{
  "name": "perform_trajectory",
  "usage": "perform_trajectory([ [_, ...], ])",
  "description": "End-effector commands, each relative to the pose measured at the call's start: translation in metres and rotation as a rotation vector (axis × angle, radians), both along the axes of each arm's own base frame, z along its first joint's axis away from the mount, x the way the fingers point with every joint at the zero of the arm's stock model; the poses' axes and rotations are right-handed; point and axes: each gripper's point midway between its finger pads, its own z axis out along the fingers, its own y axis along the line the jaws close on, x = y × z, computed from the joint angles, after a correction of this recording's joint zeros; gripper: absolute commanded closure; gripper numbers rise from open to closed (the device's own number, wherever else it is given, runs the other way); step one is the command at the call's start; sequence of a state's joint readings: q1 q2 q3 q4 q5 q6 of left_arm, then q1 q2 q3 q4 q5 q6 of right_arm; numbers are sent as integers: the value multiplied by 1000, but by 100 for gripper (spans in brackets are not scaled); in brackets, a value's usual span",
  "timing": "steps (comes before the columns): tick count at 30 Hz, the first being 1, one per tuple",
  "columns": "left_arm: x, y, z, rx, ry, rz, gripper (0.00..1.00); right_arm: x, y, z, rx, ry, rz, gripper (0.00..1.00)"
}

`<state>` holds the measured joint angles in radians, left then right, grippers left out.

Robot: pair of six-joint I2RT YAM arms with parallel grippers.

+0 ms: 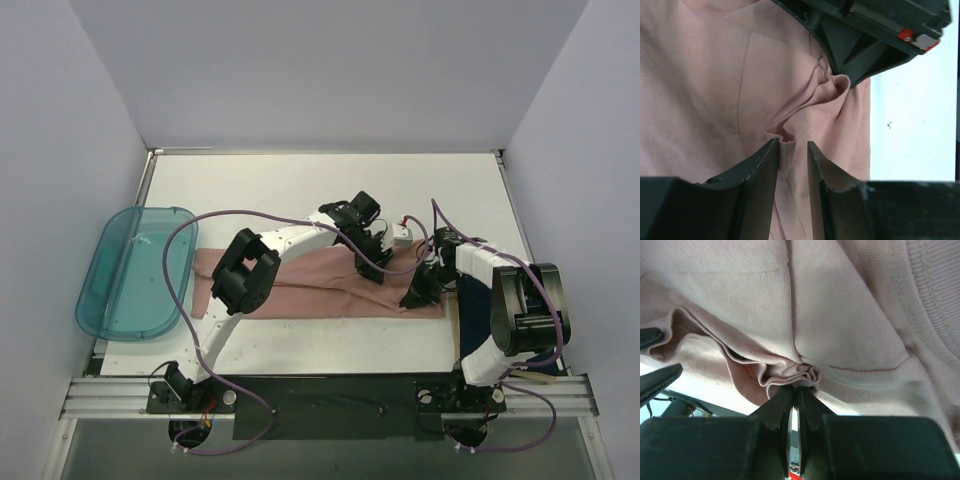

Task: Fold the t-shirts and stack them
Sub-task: Fold the other side of the tshirt into a rectangle

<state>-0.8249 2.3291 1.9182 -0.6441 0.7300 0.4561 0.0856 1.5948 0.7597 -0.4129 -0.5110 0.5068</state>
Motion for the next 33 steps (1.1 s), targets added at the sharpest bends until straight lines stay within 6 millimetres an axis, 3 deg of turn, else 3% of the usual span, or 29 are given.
perform_trajectory([
  [1,9,-8,-6,-13,-29,-10,63,-15,-11,3,-54,37,7,100],
  [5,15,-7,-7,6,-65,1,78,-11,-14,8,-58,24,10,100],
  [8,23,-7,-5,22,-87,33,100,-8,-15,12,-54,18,14,100],
  [10,28,-5,4,22,-77,64,100,-6,-15,15,-54,7,25,100],
  [16,36,-3,60,-94,77,165,100,9,-12,34,-23,-95,94,100],
  [20,46,9,73,-130,140,230,100,31,-18,50,-16,-180,65,100],
  [24,56,17,71,-131,160,292,100,61,-17,63,-4,-253,57,100],
  [27,76,23,71,-153,187,393,100,77,-22,59,-26,-254,52,100],
  [33,100,36,46,-108,140,483,100,101,-24,46,-34,-225,21,100],
])
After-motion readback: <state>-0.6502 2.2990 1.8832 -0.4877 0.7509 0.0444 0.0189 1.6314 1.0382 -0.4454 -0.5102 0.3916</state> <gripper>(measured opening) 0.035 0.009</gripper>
